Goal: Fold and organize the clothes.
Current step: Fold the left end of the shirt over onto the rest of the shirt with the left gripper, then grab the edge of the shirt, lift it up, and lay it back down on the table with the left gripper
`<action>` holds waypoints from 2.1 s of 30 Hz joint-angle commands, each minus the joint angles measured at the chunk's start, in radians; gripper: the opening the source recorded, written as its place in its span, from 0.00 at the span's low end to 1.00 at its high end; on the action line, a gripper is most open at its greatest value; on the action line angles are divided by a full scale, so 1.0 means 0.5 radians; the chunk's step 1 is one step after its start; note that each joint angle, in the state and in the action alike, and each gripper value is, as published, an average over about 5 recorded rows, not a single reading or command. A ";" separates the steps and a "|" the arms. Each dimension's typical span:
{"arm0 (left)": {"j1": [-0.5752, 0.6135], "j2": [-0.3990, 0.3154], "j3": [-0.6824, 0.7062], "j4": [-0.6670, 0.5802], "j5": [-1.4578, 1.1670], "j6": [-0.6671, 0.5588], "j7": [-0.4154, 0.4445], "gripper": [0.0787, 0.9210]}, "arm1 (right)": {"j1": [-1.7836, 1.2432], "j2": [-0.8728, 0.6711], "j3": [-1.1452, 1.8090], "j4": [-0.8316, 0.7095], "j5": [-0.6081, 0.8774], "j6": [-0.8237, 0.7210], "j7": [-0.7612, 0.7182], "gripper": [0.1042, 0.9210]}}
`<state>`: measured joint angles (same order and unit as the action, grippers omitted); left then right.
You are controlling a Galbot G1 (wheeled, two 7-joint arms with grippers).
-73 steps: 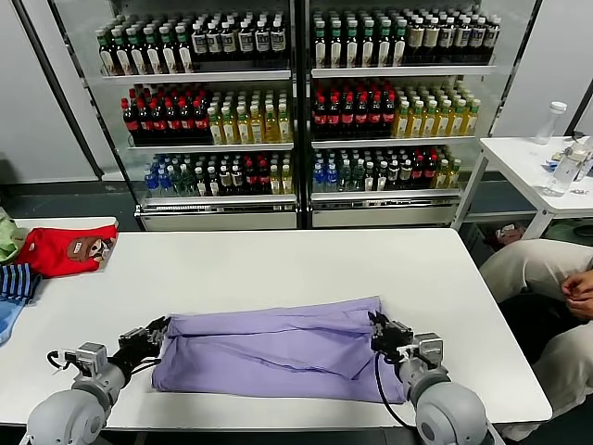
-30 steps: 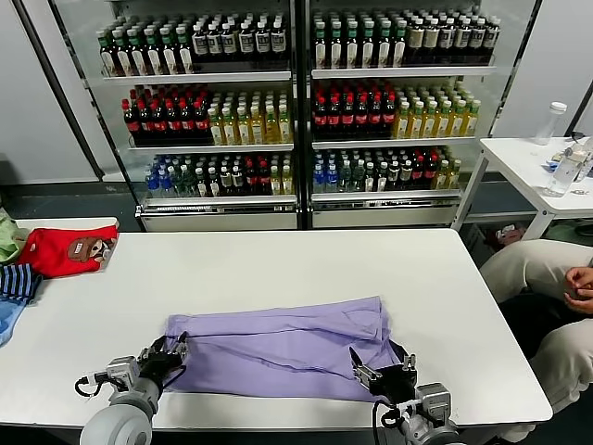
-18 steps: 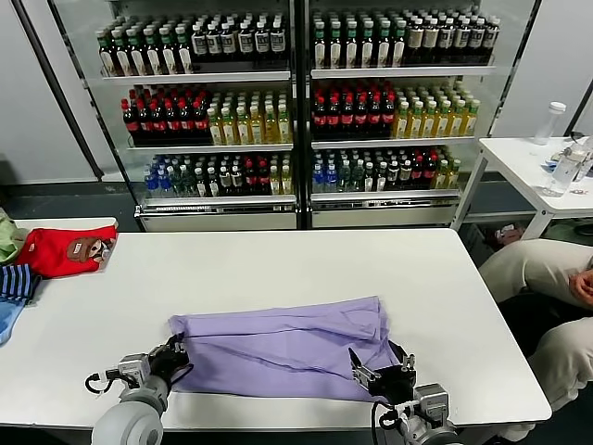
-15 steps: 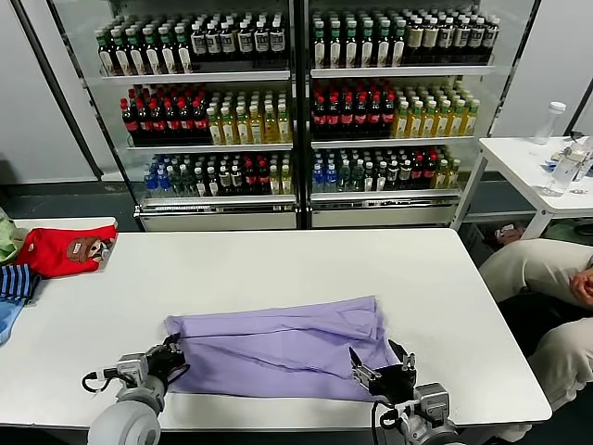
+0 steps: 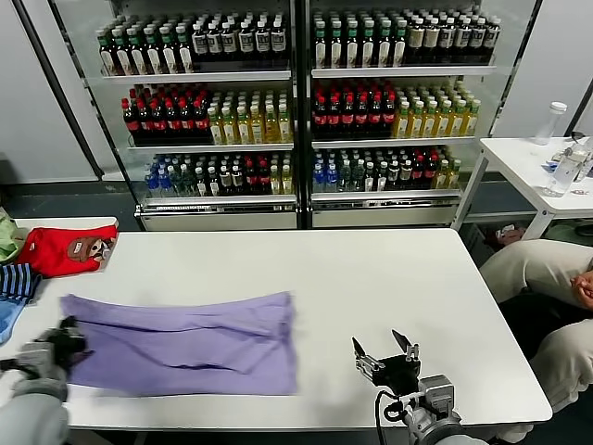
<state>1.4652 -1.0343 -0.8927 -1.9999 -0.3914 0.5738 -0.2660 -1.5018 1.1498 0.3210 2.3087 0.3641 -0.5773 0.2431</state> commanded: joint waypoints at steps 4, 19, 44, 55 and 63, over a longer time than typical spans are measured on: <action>0.106 -0.097 0.264 -0.586 -0.212 0.024 0.203 0.04 | -0.017 -0.001 0.023 0.011 -0.001 0.000 0.000 0.88; -0.335 -0.473 1.018 -0.364 -0.397 0.021 0.173 0.04 | -0.054 0.013 0.026 0.017 -0.020 0.000 0.005 0.88; 0.096 -0.162 0.137 -0.120 -0.107 -0.040 0.181 0.52 | 0.000 0.055 -0.018 -0.011 -0.034 -0.001 -0.013 0.88; 0.069 -0.347 0.286 0.119 -0.091 -0.036 0.278 0.86 | -0.016 0.057 -0.024 -0.020 -0.054 0.000 -0.022 0.88; 0.020 -0.404 0.334 0.109 -0.544 -0.038 0.330 0.88 | -0.041 0.044 0.002 -0.004 -0.053 0.000 -0.025 0.88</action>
<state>1.4654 -1.2040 -0.7015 -1.9985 -0.4806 0.5632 -0.1336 -1.5180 1.1713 0.3177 2.3063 0.3385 -0.5778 0.2309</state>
